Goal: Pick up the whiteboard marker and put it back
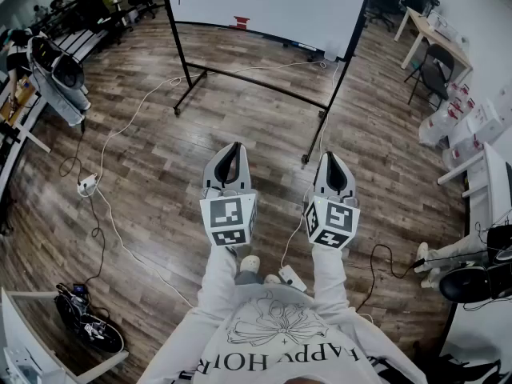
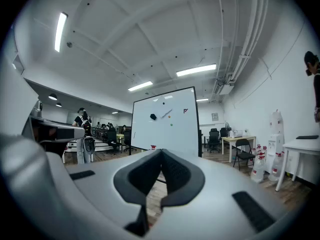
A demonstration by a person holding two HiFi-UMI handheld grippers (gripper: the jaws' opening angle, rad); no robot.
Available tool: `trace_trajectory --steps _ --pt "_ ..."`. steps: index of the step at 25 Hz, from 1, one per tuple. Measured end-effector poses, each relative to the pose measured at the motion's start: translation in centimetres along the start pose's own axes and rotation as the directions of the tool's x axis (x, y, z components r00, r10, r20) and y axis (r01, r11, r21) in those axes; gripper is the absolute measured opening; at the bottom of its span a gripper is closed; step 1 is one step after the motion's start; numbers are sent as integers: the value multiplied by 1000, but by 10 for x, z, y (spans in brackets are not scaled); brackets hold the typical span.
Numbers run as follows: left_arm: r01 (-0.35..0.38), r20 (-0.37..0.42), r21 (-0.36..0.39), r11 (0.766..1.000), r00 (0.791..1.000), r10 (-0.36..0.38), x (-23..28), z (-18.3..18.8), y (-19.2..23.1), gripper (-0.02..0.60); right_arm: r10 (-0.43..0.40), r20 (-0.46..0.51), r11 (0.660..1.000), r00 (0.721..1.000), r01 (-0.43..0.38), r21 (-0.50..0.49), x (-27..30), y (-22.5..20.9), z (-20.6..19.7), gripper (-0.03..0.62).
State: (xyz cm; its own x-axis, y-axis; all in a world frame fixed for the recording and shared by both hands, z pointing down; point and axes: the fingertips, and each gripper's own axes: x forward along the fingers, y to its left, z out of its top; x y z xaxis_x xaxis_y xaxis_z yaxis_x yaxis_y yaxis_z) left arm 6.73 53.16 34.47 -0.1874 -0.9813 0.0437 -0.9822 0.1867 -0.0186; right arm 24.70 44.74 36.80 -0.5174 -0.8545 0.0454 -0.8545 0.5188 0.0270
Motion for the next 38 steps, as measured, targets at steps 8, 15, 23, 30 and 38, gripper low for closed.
trace_trajectory --steps 8,15,23,30,38 --pt "2 -7 -3 1000 1000 -2 10 -1 5 9 4 -10 1000 1000 -4 7 11 1 -2 3" --pt "10 -9 -5 1000 1000 -11 27 -3 22 9 -7 -8 1000 1000 7 4 31 11 -4 3" --pt "51 -20 5 999 998 -51 49 -13 43 9 -14 -10 1000 1000 14 -3 58 34 -12 5" --pt "59 -34 -7 998 998 -59 76 -19 58 9 27 -20 999 999 -27 -24 83 49 -13 89" --pt "64 -42 -4 998 997 -64 139 -23 64 9 24 -27 1000 999 -25 -19 149 30 -17 89"
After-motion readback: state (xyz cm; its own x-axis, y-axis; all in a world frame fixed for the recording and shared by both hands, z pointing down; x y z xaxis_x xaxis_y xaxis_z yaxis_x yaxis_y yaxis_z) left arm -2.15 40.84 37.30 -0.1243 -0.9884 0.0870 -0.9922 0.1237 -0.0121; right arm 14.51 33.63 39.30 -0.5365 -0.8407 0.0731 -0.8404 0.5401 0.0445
